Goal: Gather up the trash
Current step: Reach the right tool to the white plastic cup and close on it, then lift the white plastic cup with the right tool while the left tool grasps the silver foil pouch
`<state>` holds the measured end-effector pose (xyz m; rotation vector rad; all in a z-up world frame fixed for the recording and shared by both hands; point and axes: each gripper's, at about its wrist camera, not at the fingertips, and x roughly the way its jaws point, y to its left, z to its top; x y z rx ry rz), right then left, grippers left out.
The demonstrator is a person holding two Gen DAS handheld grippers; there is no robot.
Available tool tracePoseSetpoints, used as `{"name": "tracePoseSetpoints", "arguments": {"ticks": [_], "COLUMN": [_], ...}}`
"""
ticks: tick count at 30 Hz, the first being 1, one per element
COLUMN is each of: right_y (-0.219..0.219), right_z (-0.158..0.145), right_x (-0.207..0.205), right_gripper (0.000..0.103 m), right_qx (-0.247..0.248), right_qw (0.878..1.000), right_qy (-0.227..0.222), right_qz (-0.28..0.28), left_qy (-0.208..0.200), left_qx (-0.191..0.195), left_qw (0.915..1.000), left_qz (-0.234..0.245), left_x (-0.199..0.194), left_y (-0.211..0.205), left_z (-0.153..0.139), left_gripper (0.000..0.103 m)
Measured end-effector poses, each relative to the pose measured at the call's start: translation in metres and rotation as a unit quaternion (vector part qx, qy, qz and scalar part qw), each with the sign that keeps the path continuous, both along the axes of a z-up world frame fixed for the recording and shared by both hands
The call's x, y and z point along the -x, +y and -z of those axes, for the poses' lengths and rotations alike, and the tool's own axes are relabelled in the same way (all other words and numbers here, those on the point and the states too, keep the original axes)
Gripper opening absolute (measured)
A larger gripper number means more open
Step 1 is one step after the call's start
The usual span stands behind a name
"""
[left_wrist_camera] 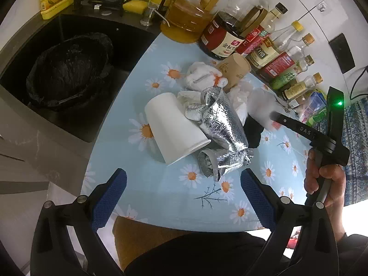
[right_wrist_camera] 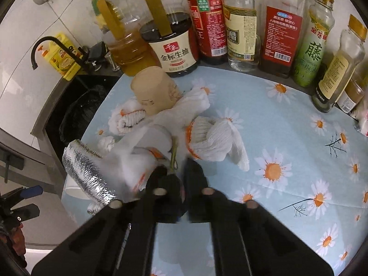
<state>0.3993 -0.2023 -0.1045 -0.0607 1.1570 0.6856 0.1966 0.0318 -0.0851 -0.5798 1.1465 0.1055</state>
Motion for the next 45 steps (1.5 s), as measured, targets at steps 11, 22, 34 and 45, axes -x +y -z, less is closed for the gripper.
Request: {"name": "tracePoseSetpoints", "arguments": {"ticks": [11,22,34,45], "right_y": [-0.015,-0.049,-0.089,-0.115], "right_z": [-0.012,-0.035,-0.036,-0.028], "right_x": [-0.005,0.001,0.027,0.073], "right_gripper": [0.002,0.002,0.002,0.002], "right_qx": [-0.028,-0.08,-0.105,-0.114], "right_qw": [0.999,0.996,0.99,0.973], "right_qy": [0.001,-0.002,0.008,0.02], "right_qz": [0.016,0.04,0.09,0.202], "left_qy": [0.005,0.021,0.065,0.093], "left_qx": [-0.008,-0.075,-0.16,-0.27], "left_qw": [0.9998,0.992,0.9551,0.8419], "left_qz": [0.02,0.099,0.241,0.458], "left_x": [-0.018,-0.057,-0.095,-0.121], "left_y": [-0.011,-0.035,-0.064,-0.103], "left_z": [0.0,-0.008,-0.002,0.004], "left_gripper": [0.096,0.096,0.096,0.096]}}
